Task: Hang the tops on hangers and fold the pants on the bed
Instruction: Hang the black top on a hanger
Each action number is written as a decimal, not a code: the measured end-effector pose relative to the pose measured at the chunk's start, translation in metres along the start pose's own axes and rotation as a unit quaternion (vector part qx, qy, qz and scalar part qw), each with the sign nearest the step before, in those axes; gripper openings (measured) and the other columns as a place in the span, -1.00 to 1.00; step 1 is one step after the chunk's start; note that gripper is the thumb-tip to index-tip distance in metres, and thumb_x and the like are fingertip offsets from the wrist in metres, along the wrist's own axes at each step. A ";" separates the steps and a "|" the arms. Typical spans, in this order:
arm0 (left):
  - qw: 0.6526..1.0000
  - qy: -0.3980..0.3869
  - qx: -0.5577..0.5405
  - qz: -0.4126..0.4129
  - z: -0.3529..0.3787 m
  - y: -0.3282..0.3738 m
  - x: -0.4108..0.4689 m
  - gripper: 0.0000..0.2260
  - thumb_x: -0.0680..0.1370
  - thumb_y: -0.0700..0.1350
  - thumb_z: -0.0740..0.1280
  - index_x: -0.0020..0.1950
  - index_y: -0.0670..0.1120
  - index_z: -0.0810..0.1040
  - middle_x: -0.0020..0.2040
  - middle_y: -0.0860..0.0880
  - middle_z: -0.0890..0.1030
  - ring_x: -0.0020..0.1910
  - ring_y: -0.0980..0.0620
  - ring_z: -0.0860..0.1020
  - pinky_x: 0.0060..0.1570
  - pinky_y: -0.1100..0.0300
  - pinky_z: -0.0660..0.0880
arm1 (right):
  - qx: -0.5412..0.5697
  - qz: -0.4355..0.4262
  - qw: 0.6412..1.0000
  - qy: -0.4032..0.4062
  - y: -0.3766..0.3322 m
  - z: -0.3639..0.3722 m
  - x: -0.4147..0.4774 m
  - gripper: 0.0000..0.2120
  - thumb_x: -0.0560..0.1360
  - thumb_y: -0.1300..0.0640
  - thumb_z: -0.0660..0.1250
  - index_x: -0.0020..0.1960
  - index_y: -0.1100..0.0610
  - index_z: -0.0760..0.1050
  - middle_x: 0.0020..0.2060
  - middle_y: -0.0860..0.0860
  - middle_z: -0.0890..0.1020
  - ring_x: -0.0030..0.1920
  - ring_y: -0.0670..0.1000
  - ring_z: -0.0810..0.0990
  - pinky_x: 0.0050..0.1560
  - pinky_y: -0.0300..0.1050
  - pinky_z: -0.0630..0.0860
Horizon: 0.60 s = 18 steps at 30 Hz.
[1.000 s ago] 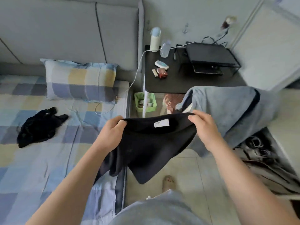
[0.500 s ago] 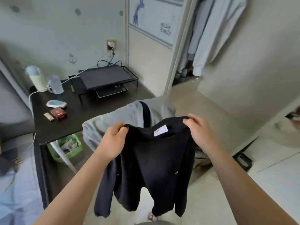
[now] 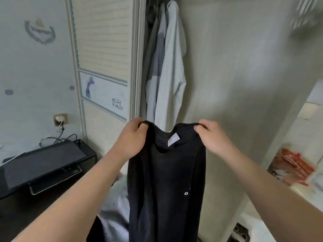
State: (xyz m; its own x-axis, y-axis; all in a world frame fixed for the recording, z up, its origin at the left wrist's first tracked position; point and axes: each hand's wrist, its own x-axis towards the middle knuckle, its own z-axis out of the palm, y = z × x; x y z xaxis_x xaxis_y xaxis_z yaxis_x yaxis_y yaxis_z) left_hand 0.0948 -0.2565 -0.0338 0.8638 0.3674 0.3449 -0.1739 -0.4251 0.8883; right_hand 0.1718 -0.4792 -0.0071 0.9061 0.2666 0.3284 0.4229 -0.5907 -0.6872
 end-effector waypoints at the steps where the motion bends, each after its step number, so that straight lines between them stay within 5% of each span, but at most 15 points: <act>1: 1.000 -0.003 -0.002 0.011 0.003 0.011 0.020 -0.76 0.63 -0.13 0.13 -0.06 -0.24 0.50 -0.27 -0.04 0.46 -0.27 0.02 0.43 -0.21 0.11 0.37 | -0.015 -0.006 1.000 0.013 -0.005 -0.011 0.015 -0.74 0.60 0.19 0.20 -0.26 0.14 0.27 -0.40 -0.01 0.28 -0.37 -0.01 0.25 -0.39 -0.13 0.14; 13: 0.975 -0.035 -0.012 0.217 0.021 0.170 0.232 -0.81 0.63 -0.15 0.12 -0.18 -0.12 0.33 -0.30 -0.09 0.33 -0.30 -0.03 0.31 -0.32 0.13 0.25 | -0.158 -0.006 0.976 0.150 -0.101 -0.146 0.168 -0.85 0.54 0.17 0.20 -0.20 0.15 0.32 -0.29 0.08 0.40 -0.27 0.08 0.36 -0.22 -0.08 0.27; 18: 0.958 -0.033 -0.009 0.285 0.031 0.236 0.294 -0.75 0.61 -0.15 0.12 -0.28 -0.09 0.24 -0.36 -0.02 0.28 -0.35 -0.02 0.27 -0.34 0.12 0.19 | -0.281 0.031 0.934 0.218 -0.131 -0.199 0.216 -0.85 0.54 0.16 0.18 -0.19 0.17 0.39 -0.26 0.11 0.52 -0.25 0.12 0.43 -0.23 -0.08 0.35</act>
State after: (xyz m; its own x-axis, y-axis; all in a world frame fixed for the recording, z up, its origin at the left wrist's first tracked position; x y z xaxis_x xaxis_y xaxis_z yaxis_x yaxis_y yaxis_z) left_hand 0.3225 -0.2744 0.2674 0.6540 0.0277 0.7560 -0.6336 -0.5259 0.5674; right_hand 0.3096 -0.4953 0.2828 0.7870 -0.0448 0.6153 0.1861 -0.9336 -0.3061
